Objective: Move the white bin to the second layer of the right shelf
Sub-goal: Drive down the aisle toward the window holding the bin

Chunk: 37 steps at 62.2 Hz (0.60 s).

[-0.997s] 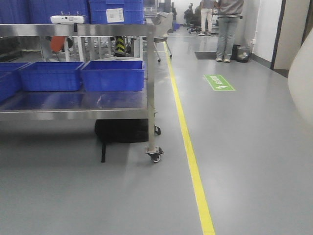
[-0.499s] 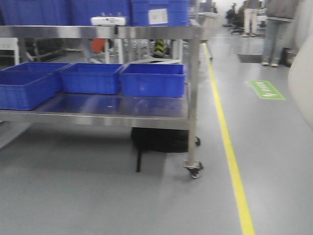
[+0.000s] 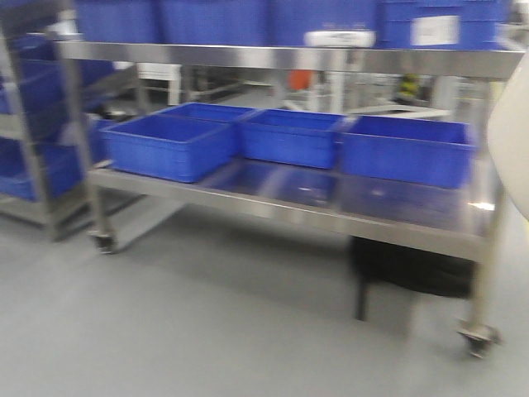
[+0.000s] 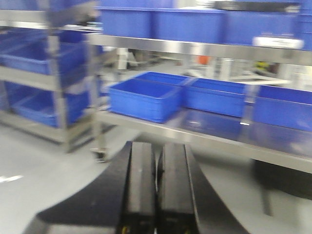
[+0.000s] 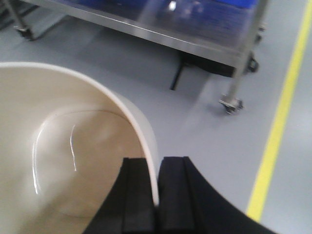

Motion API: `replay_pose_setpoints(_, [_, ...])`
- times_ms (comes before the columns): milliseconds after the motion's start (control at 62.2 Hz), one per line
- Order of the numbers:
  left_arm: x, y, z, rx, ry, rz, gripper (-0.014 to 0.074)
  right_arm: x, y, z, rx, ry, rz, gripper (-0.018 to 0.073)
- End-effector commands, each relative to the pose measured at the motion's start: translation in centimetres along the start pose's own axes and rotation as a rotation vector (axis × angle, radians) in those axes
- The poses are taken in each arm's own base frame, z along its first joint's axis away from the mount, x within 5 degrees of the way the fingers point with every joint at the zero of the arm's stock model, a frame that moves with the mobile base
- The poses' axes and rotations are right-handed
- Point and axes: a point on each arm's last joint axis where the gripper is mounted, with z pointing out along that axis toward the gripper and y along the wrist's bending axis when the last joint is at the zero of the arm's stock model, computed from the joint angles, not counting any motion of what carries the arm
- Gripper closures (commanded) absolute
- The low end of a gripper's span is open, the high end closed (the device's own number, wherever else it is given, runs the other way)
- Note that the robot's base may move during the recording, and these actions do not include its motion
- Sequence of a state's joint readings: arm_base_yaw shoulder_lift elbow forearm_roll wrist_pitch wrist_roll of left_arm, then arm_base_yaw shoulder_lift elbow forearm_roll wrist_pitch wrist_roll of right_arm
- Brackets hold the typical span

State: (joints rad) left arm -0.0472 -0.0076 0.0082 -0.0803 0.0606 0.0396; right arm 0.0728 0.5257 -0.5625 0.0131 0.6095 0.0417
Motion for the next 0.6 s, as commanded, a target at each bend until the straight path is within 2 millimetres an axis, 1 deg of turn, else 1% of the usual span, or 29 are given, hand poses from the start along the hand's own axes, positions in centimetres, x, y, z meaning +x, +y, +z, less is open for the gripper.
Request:
replay_pose_setpoints(0, [0.08,0.04,-0.04,0.001,-0.071,-0.011,0.0512,-1.79,0.14,-0.62,-0.011,-0.126,0.0,0.0507])
replay_pose_setpoints(579, [0.08,0.04,-0.04,0.001,-0.071,-0.011,0.0512,-1.79,0.14,-0.62,-0.011,-0.126,0.0,0.0507])
